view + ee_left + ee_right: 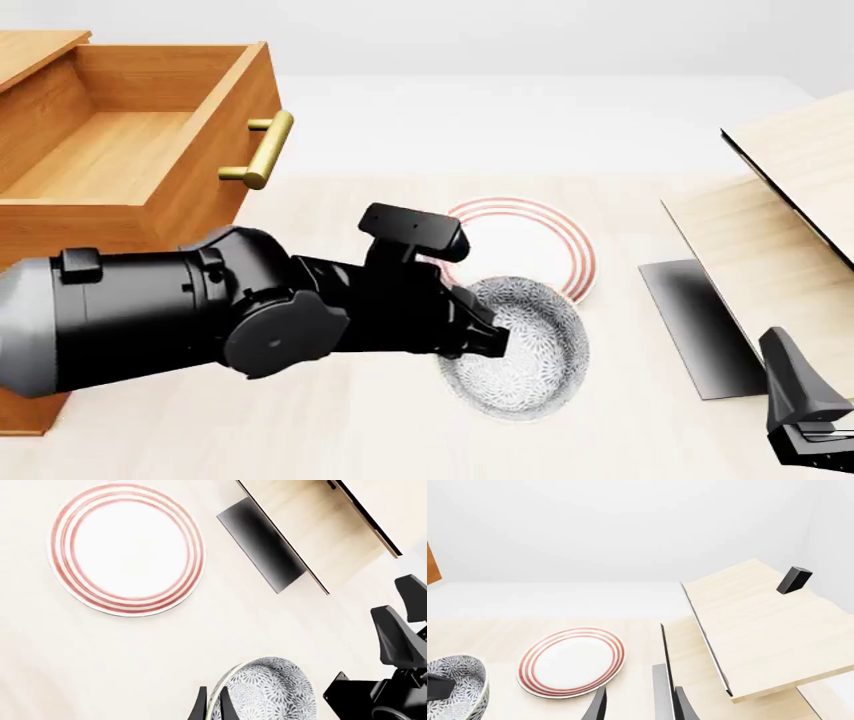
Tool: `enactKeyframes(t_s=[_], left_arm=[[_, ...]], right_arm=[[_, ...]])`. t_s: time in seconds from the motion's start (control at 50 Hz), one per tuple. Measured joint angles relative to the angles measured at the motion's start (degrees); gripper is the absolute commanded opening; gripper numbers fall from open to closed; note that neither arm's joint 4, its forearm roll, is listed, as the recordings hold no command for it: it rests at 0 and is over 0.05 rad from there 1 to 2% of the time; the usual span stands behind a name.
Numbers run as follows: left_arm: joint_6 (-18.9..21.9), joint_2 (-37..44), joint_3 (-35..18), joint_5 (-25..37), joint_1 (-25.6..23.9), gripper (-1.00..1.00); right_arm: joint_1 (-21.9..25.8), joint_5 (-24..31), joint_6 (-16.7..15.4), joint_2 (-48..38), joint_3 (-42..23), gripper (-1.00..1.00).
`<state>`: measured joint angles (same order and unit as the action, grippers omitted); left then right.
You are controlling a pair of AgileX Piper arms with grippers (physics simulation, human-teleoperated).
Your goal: Open the top drawer of the cabinet and put the bowl in it.
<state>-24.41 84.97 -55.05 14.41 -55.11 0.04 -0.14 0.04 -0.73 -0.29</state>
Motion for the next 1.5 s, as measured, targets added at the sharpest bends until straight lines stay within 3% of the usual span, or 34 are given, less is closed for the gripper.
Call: enactKeyframes(t_s=[0.7,1.5], left_arm=[[1.6,-5.3,-12.5,14.6,8.6,-1.00],[3.7,-0.7,-35.2,30.6,17.7,-1.00]], right_arm=[[0.0,0.0,0.0,0.0,0.0,1.00],[0.0,0.0,0.0,0.0,0.0,1.00]])
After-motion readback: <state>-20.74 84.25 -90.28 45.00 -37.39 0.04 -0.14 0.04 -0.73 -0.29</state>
